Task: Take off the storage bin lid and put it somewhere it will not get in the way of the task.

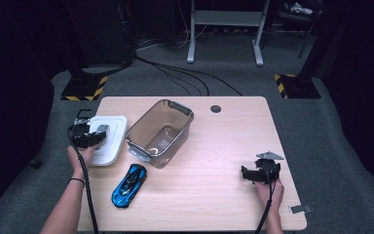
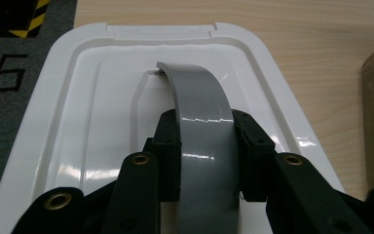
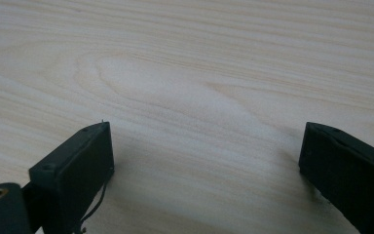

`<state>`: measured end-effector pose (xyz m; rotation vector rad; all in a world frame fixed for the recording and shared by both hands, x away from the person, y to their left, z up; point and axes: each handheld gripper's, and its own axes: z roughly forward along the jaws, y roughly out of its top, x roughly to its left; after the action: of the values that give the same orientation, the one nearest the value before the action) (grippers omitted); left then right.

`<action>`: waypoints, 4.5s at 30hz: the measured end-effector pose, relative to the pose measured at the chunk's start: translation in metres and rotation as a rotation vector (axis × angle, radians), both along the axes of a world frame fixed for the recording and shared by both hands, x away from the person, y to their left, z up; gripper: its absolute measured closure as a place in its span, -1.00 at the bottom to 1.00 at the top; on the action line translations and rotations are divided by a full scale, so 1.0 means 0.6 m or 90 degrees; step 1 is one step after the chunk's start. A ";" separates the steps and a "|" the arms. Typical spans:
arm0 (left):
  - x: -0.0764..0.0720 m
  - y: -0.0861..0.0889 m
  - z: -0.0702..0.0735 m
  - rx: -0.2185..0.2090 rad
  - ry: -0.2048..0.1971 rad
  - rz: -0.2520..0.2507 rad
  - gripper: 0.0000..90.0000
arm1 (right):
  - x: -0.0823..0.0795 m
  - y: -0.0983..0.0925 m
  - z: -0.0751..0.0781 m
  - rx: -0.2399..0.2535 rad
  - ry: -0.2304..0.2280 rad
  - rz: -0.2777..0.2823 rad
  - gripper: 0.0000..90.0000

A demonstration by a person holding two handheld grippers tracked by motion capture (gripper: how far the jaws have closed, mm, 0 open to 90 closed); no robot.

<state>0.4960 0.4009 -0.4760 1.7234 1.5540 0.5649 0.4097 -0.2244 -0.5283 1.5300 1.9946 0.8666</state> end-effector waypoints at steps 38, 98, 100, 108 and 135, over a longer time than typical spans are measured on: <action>-0.070 -0.031 0.021 0.001 0.043 -0.090 -0.92 | 0.000 0.000 0.000 0.001 0.001 -0.002 -0.88; -0.186 -0.223 -0.040 0.057 0.075 -0.202 -0.99 | -0.001 0.002 0.000 -0.002 -0.003 0.005 -0.86; -0.186 -0.224 -0.040 0.055 0.074 -0.202 -0.99 | -0.001 0.002 0.000 -0.002 -0.003 0.006 -0.86; -0.185 -0.224 -0.041 0.051 0.066 -0.206 -0.86 | -0.001 0.002 0.000 -0.002 -0.003 0.007 -0.86; -0.171 -0.225 -0.047 0.074 0.085 -0.204 -0.48 | -0.001 0.002 0.000 -0.001 -0.003 0.006 -0.85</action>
<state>0.3932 0.2659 -0.5042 2.0844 1.3154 0.3894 0.4089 -0.2230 -0.5281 1.5172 2.0005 0.8721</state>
